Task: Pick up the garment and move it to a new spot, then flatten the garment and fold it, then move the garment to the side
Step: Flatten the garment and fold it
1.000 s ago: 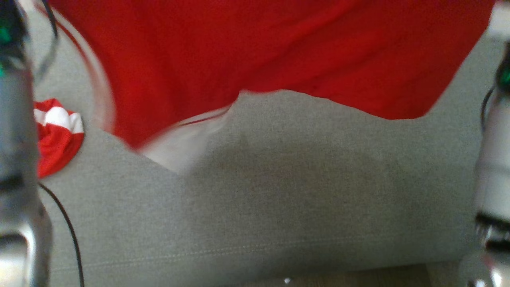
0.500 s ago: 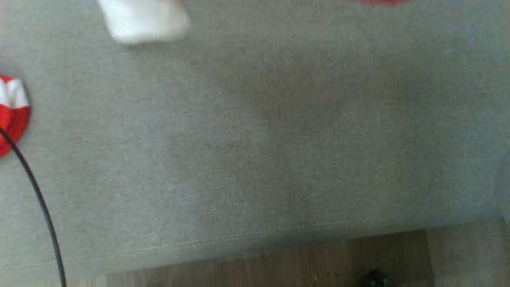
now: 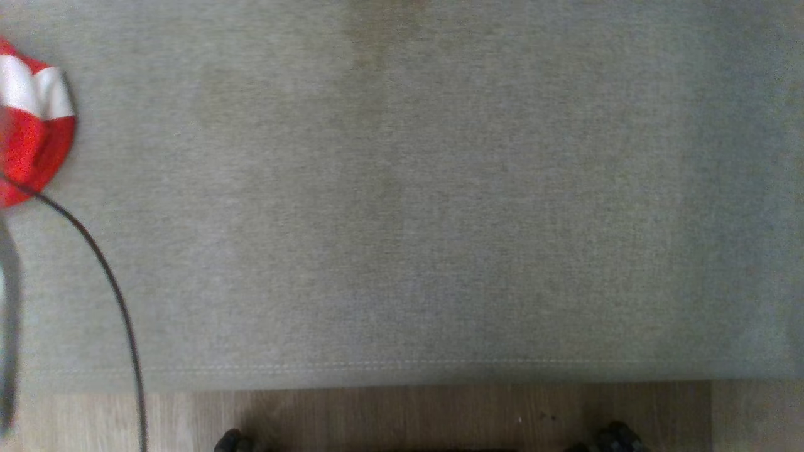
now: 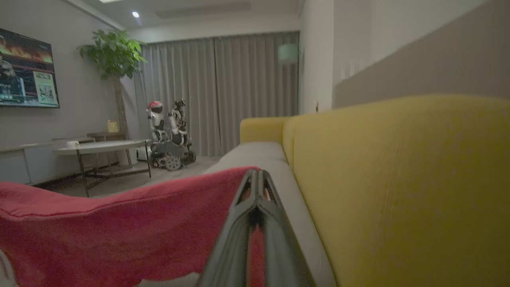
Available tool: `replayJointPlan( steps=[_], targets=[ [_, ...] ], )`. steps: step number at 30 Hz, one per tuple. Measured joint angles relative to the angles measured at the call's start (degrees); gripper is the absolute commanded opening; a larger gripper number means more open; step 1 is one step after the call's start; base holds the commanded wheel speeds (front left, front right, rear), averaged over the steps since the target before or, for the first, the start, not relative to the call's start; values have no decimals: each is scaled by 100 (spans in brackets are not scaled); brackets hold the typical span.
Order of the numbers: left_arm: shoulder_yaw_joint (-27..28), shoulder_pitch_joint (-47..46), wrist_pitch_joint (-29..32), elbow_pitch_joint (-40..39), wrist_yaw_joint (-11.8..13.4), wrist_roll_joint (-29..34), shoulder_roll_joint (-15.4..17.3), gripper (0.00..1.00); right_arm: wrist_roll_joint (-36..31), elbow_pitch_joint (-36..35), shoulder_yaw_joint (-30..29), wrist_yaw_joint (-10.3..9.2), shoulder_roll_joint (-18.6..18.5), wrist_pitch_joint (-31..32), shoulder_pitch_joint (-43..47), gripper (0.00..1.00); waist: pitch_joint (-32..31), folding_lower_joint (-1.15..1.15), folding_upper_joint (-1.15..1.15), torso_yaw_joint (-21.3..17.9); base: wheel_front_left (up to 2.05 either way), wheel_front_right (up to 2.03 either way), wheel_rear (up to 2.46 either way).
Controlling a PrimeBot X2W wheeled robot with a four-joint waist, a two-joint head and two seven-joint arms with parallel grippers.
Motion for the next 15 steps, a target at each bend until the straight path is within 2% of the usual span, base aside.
replayJointPlan(
  steps=[4, 10, 13, 15],
  targets=[
    [-380, 1609, 0, -623, 0, -679, 200, 0, 232, 232, -211, -1, -55, 1, 1051, 0, -190, -1, 0, 161, 0, 0, 0],
    [-797, 3804, 1, -1704, 0, -1374, 560, 0, 633, 189, -390, 0, 1, 1, 2377, 0, -726, -1, 0, 242, 0, 0, 0],
    [-792, 5022, 2, -1953, 15, -1677, 656, 0, 821, 29, -463, 0, 132, 2, 3075, 0, -1024, -1, 1, 244, 0, 0, 0],
    [-766, 5704, 2, -2146, 137, -1869, 686, 0, 902, -110, -512, 0, 225, 2, 3519, 0, -1213, -2, 1, 239, 0, 0, 0]
  ],
)
